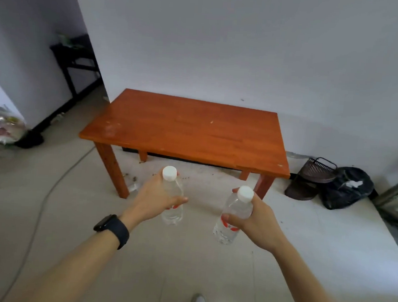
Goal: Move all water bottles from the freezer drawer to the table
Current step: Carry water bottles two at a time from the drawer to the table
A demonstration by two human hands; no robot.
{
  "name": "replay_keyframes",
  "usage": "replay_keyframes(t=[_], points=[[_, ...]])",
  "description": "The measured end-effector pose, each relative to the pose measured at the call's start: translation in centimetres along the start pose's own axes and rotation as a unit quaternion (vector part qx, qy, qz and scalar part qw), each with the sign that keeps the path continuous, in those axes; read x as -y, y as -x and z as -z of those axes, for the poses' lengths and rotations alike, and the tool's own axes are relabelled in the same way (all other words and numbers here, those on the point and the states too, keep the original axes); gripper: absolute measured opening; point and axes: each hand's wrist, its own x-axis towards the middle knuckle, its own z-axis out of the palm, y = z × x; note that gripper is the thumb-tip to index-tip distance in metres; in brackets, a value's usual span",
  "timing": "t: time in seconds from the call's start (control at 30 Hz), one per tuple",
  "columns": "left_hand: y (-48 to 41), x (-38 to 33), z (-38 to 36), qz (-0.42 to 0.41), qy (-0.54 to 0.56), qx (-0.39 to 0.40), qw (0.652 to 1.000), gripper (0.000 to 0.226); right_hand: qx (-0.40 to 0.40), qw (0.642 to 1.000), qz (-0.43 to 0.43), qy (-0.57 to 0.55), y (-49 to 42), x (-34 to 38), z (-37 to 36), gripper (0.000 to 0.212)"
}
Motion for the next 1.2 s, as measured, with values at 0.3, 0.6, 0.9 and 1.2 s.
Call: replay_keyframes(t=[0.3,0.6,0.9,1.2], points=[[-11.0,5.3,4.0,0.050,0.000,-0.059,0.997,0.064,0.045,0.999,0.012,0.007,-15.0,0.6,-3.2,0.062],[-22.9,13.6,8.8,0.062,0.011,-0.046,0.997,0.066,0.093,0.995,-0.012,0.025,-29.9,3.1,-9.8,0.048],[-37.6,20.2,15.5,0.066,0.030,0.002,0.997,0.069,0.051,0.997,-0.025,0.049,-44.2,7.0,-17.1,0.045],[-51.5,26.3,19.3,0.048,-0.014,0.050,0.998,0.064,0.037,0.997,-0.057,0.029,-57.6,7.8,-22.2,0.054]])
